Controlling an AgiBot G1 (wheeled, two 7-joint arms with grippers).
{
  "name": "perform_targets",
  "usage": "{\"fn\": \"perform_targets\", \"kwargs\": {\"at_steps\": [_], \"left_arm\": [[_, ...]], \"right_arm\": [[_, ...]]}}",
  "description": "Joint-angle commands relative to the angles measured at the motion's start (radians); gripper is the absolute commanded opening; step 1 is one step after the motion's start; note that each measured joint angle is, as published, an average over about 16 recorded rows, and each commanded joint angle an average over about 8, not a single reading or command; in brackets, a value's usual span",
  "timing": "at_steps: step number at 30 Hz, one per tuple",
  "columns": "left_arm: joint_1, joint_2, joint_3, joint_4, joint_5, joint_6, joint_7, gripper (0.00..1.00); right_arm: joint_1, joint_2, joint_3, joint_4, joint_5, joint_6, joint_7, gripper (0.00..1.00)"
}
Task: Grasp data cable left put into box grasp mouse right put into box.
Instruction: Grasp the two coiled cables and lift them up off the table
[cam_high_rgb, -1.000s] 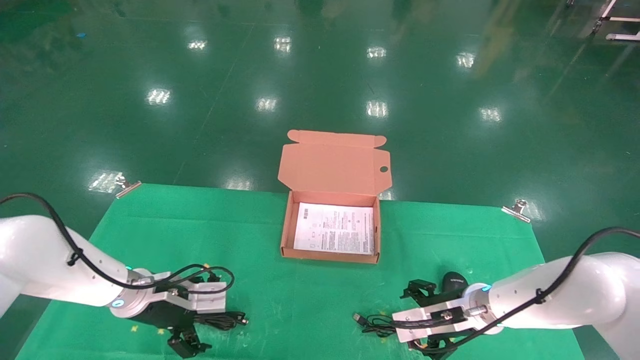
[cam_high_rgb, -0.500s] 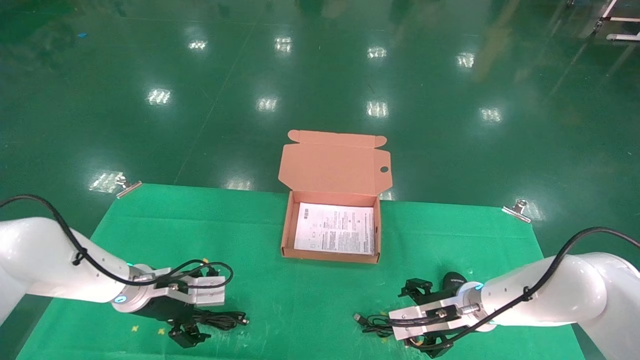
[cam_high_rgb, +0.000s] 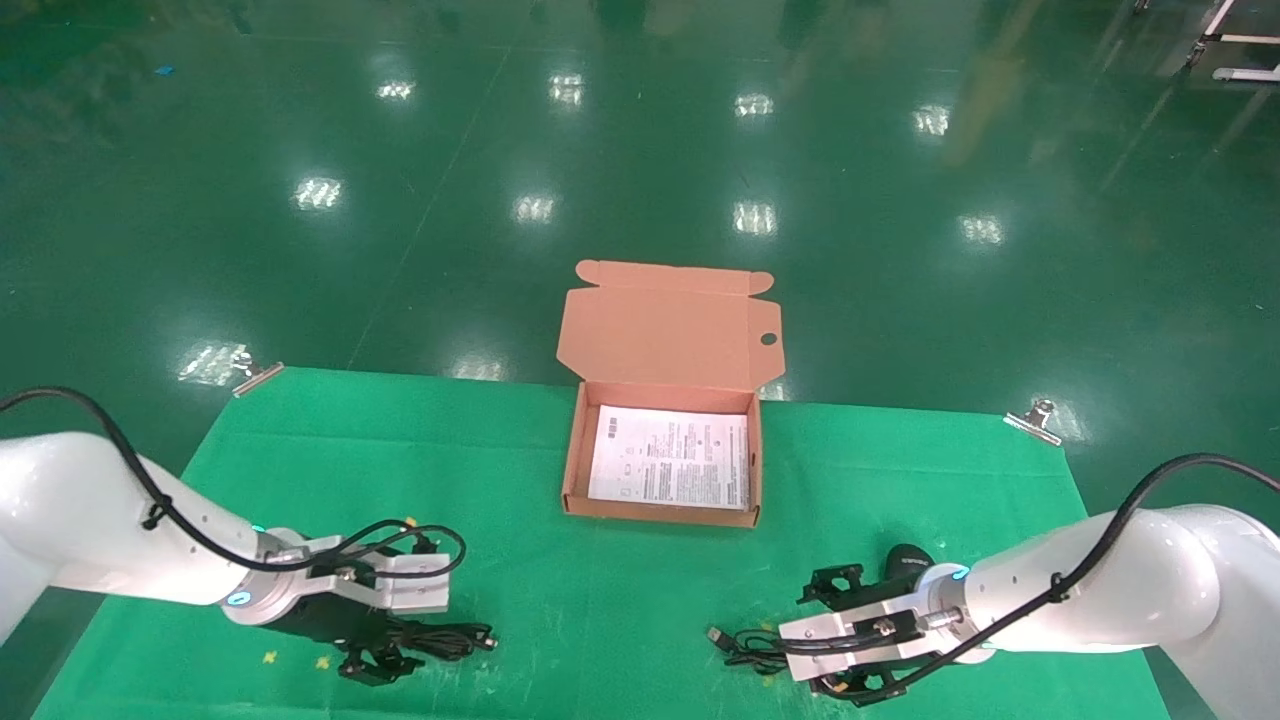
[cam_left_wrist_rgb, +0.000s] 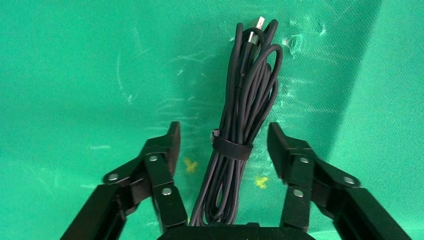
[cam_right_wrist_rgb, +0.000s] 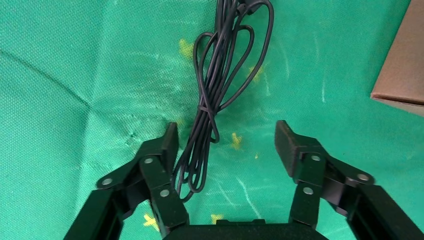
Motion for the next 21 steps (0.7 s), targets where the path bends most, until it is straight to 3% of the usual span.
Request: {"fn": "perform_targets", "kwargs": {"at_steps": [1, 21], "left_arm": [[0.0, 0.0, 0.0, -0.001, 0.0, 0.001, 0.0, 0.0], [-0.001, -0.002, 0.001, -0.005, 0.001, 0.004, 0.0, 0.0]], "right_arm": [[0.0, 0.001, 0.0, 0.001, 0.0, -0.001, 0.0, 0.0], [0.0, 0.003, 0.001, 0.005, 0.001, -0.002, 0.001, 0.0]]}}
